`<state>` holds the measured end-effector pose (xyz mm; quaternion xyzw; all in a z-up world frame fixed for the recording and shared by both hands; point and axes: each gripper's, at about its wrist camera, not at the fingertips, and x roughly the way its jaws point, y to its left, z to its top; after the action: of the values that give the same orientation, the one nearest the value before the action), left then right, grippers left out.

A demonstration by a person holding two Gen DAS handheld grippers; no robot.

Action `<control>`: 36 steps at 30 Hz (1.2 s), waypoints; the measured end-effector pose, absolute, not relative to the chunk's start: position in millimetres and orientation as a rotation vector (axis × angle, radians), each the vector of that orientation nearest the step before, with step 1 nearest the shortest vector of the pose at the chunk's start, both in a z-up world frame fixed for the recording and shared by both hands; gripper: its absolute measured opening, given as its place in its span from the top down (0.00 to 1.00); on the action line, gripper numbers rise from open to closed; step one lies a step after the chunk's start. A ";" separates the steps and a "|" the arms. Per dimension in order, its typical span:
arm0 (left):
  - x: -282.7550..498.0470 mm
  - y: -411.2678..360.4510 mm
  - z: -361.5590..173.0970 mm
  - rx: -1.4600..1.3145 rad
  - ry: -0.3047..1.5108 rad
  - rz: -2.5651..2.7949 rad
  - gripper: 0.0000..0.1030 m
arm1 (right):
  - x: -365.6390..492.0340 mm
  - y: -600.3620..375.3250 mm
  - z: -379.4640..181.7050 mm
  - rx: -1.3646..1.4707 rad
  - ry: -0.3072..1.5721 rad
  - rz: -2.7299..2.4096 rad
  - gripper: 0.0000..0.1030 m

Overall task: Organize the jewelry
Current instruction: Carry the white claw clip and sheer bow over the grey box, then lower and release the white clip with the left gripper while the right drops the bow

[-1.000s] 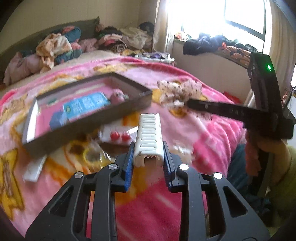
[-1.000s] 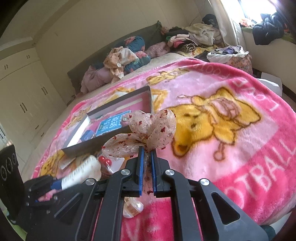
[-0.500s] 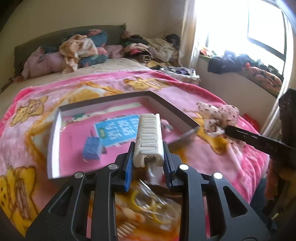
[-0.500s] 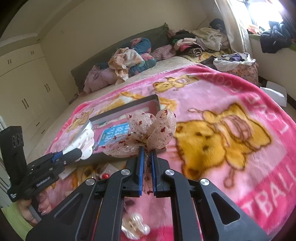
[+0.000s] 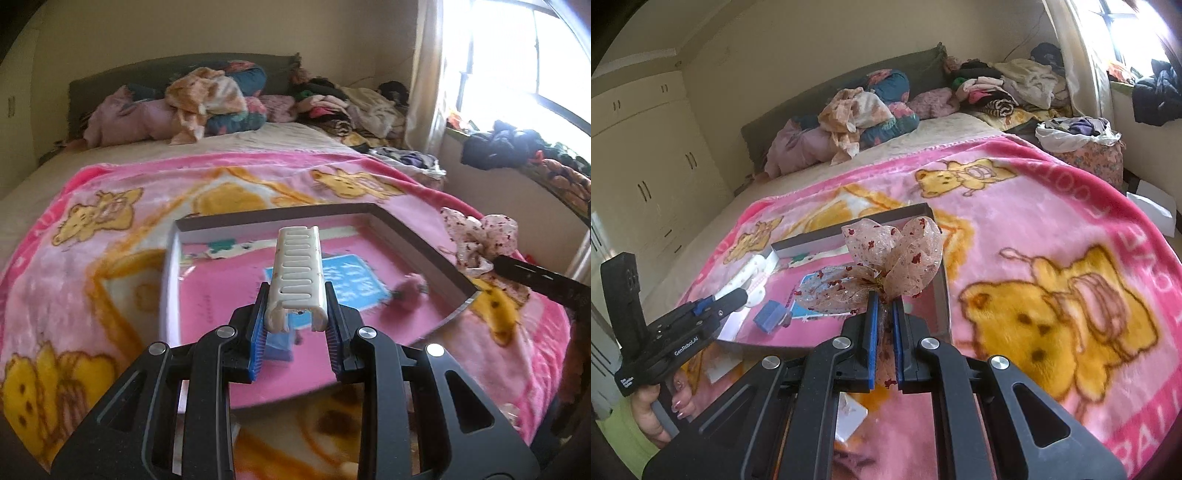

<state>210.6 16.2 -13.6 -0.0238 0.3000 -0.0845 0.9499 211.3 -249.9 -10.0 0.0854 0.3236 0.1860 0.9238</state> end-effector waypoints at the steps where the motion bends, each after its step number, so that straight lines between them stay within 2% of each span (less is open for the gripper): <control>1: 213.3 19.0 -14.1 -0.051 0.611 -0.161 0.81 | 214.4 -248.0 -10.3 0.171 0.665 0.379 0.93; 13: 242.6 52.3 -33.9 -0.144 0.674 -0.096 0.81 | 260.1 -225.4 -28.2 0.124 0.732 0.358 0.93; 28: 250.1 58.6 -48.9 -0.159 0.716 -0.090 0.81 | 291.6 -214.7 -51.7 0.095 0.808 0.307 0.92; 36: 249.9 58.8 -48.9 -0.157 0.715 -0.090 0.81 | 285.2 -222.3 -54.1 0.115 0.807 0.291 0.79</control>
<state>249.9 58.8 -48.9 -0.0767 0.3493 -0.0439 0.9328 285.2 -222.3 -54.1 0.0558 0.3909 0.1411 0.9078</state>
